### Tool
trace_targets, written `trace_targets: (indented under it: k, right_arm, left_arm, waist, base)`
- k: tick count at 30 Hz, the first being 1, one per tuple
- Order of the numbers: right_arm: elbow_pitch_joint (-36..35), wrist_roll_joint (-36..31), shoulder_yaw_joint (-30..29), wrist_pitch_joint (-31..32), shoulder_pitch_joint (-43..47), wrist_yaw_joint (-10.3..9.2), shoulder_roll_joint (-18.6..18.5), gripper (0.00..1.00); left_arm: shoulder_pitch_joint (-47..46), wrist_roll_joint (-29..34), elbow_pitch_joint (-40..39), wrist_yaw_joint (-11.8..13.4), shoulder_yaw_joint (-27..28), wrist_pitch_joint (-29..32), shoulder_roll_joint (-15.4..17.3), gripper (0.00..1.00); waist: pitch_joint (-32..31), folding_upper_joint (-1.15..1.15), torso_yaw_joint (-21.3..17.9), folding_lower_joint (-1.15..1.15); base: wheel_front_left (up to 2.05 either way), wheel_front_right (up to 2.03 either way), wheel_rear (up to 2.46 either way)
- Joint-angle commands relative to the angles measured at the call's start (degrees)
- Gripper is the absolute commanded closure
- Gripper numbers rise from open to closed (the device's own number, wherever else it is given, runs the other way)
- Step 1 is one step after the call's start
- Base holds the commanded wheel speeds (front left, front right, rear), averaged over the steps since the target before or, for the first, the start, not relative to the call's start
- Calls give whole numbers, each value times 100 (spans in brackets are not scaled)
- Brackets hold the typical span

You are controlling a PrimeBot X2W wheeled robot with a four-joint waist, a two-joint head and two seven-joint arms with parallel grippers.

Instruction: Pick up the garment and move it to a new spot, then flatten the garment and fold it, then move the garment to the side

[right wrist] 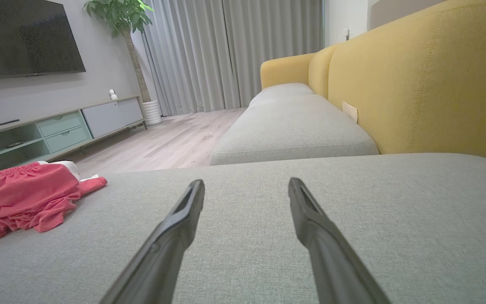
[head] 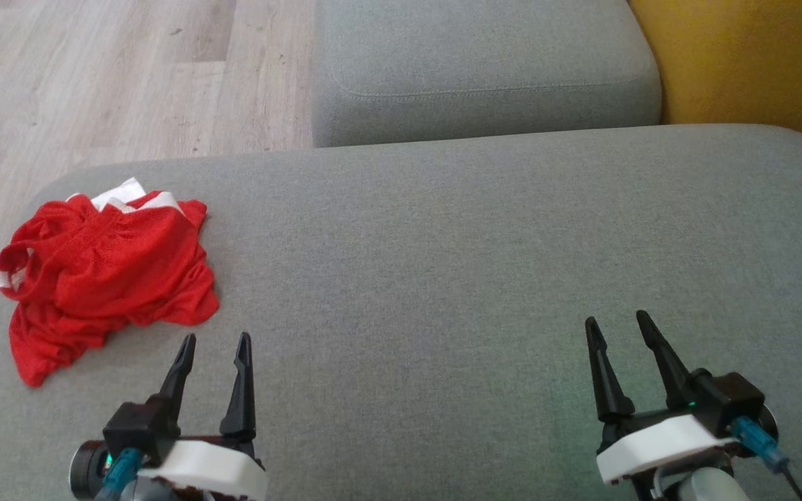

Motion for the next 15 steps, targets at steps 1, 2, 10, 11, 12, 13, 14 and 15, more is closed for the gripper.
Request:
trace_targets:
  k: [1,2,10,11,12,13,14,15]
  right_arm:
    - [-163,-61,118,-78,-208,-5,-30,0]
    - [-161,-62,119,-78,-209,-5,-30,0]
    - [-129,-66,-10,-78,-146,-5,-30,0]
    - [-124,-80,-27,-78,-133,-5,-30,0]
    - [-124,-80,-27,-78,-133,-5,-30,0]
    - [-125,-88,-37,-78,-123,-5,-30,0]
    - [-126,-92,-36,-78,-120,-5,-30,0]
    - [-130,-92,-41,-78,-119,-5,-30,0]
  left_arm:
    - [-270,16,-208,35,226,-71,46,0]
    - [-272,22,-212,39,226,-71,46,0]
    - [-346,98,-266,112,250,-71,46,0]
    - [-349,90,-271,113,244,-71,46,0]
    - [-349,90,-271,113,244,-71,46,0]
    - [-347,81,-278,119,246,-71,46,0]
    - [-340,76,-292,134,261,-71,46,0]
    - [-328,69,-303,143,275,-71,46,0]
  waist:
    - [5,0,1,0]
    - [8,0,5,0]
    - [56,0,336,0]
    - [64,0,425,0]
    - [64,0,425,0]
    - [77,0,507,0]
    - [91,0,586,0]
    - [107,0,676,0]
  base:
    - [0,0,0]
    - [0,0,0]
    - [0,0,0]
    - [0,0,0]
    - [0,0,0]
    - [0,0,0]
    - [0,0,0]
    - [0,0,0]
